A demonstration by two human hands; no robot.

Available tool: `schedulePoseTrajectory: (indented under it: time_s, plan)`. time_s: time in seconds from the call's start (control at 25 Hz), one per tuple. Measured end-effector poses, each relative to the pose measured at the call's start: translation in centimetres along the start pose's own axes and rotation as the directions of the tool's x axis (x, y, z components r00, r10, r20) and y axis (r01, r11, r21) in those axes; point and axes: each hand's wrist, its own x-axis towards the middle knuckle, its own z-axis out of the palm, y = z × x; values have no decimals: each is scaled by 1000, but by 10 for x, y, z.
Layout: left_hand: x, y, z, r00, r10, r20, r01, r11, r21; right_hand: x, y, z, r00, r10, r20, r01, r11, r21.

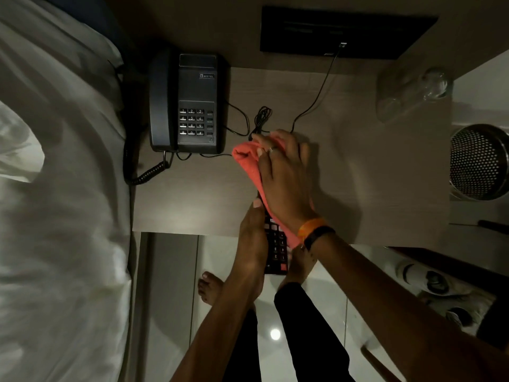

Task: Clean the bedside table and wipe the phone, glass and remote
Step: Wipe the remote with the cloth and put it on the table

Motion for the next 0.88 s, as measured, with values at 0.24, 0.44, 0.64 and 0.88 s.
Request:
schedulePoseTrajectory:
  time_s: [0.24, 0.44, 0.64, 0.88]
  plan:
    - [-59, -20, -50, 991, -50, 125, 67, 988, -136, 44, 35, 34, 995, -88, 52, 81, 989, 124]
    - [-46, -9, -55, 998, 55, -10, -55, 993, -100, 6, 48, 17, 962, -203, 182, 200, 979, 35]
    - [24, 22, 22, 946, 307, 103, -313, 948, 53, -36, 62, -8, 956, 279, 93, -276, 744, 609]
    - [88, 35, 123, 886, 443, 140, -464, 838, 286, 7, 144, -43, 865, 496, -78, -365, 728, 581]
